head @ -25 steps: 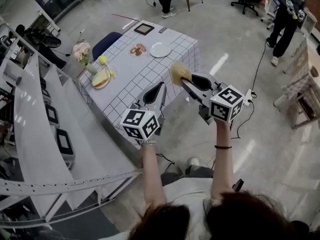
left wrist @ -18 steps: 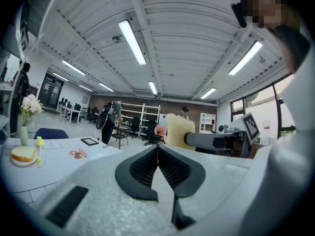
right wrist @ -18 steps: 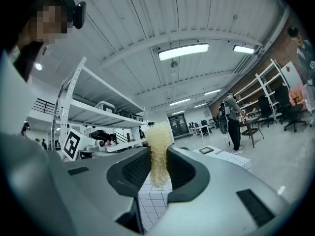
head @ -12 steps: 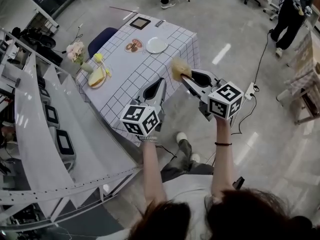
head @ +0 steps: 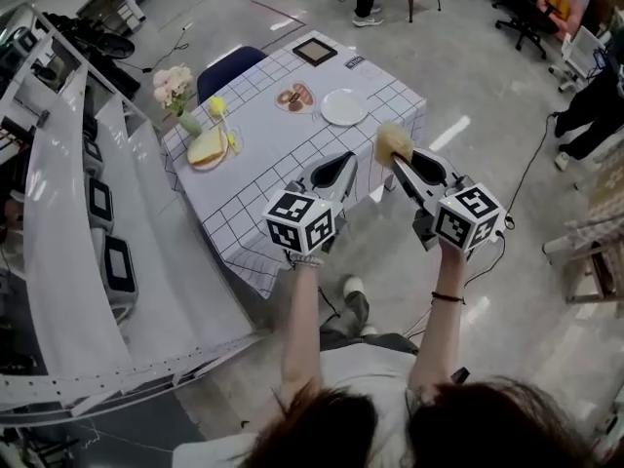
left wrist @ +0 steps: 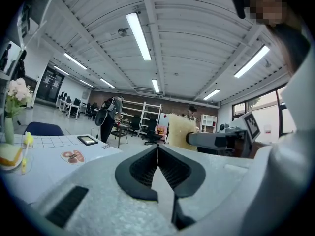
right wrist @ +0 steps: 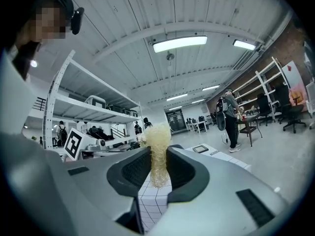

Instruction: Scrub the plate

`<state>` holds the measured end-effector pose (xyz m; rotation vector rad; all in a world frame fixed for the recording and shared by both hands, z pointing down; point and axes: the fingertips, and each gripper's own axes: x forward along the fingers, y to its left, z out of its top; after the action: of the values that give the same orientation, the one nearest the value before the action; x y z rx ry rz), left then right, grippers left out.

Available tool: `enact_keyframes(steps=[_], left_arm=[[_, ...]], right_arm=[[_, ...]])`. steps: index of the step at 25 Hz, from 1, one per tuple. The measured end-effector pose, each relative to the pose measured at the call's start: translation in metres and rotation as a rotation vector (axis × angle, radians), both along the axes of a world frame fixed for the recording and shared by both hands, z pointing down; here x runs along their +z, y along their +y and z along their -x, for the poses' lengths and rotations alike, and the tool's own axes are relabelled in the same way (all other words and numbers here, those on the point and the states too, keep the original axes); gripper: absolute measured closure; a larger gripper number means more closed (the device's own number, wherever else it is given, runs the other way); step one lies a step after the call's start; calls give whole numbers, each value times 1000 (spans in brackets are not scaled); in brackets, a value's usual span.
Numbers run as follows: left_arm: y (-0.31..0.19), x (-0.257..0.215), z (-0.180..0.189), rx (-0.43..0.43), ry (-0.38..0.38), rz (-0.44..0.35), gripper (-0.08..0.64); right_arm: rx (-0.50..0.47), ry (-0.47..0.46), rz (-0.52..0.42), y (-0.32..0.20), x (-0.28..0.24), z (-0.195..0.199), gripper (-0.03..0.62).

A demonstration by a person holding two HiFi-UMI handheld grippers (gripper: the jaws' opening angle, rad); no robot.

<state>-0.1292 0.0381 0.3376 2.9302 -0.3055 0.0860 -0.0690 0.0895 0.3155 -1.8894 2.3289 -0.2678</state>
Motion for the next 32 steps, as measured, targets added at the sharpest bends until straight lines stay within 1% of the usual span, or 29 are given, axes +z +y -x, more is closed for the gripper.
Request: enact_keyframes(steps=[4,11,15,20,27,32], left_arm=[[-36,3,1,-22,-4,6,549],[-92,2,8,-74,-13,5,549],[-116,6,5,-86,-21,7,549],[-130,6,-8,-72,-9,7,549],[-129,7,-27,-39,-6,12,549],[-133,14,-28,-65,-21,26,549]], right_arm=[[-28,13,31,-43,6,-3,514],[-78,-11,34,-102,8,-2,514],[-87,-24,31,-124,12,-6,514],[-76,-15,33,-136,12,-16,514],[-26,-26,40,-132,15,-36,514],[-12,-32,49,-132,18,-43,514]])
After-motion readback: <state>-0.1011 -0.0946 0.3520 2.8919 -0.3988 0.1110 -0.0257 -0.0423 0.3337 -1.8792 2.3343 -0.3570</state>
